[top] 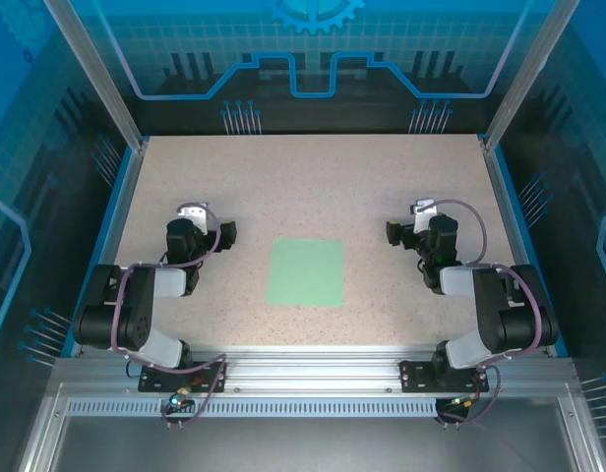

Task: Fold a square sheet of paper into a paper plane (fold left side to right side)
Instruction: Move the square sheet of paper to the center of the table.

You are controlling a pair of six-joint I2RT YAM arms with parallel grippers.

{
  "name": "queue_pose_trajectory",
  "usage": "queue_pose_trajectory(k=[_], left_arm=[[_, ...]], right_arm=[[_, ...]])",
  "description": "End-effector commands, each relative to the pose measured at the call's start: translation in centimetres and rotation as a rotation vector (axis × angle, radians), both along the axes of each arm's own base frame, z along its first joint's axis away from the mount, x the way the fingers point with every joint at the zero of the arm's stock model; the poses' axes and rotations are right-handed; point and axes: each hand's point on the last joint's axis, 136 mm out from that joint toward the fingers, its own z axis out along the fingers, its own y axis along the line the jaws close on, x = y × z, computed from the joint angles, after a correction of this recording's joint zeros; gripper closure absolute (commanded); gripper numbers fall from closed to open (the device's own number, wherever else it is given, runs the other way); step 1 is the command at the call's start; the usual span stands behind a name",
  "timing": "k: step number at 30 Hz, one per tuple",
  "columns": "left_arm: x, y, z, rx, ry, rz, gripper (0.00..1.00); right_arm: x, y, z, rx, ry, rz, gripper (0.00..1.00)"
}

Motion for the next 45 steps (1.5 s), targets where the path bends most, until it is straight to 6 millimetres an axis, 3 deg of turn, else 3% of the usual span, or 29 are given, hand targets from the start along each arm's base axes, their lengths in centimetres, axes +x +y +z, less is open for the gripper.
queue_pose_trajectory(k=[1,27,32,37,40,45], left_arm=[[0.7,-0.1,1.0,-0.008,-0.027,-0.007,0.01],[0.7,-0.1,1.1,-0.01,-0.032,-0.005,0.01],[0.5,0.7,3.5,-0.009,-0.018,0.043,0.01],[-0.7,1.9,6.8,-0.049,-0.032,0.138,0.01],[-1.4,0.4,8.2,-0.166,0.032,0.11,0.01],[-3.0,-5.3,8.4,-0.235,0.21,-0.04,0.01]], right_arm=[[0.5,0.2,0.5,-0.001,-0.012,0.014,0.0],[0.5,0.1,0.5,0.013,-0.008,0.023,0.0],[0.5,-1.0,1.1,0.045,-0.004,-0.023,0.0],[-0.2,-2.2,3.2,0.057,0.03,-0.096,0.0],[-1.1,-1.9,5.2,0.096,0.06,-0.1,0.0],[-3.6,0.3,7.1,0.234,0.213,-0.097,0.0]])
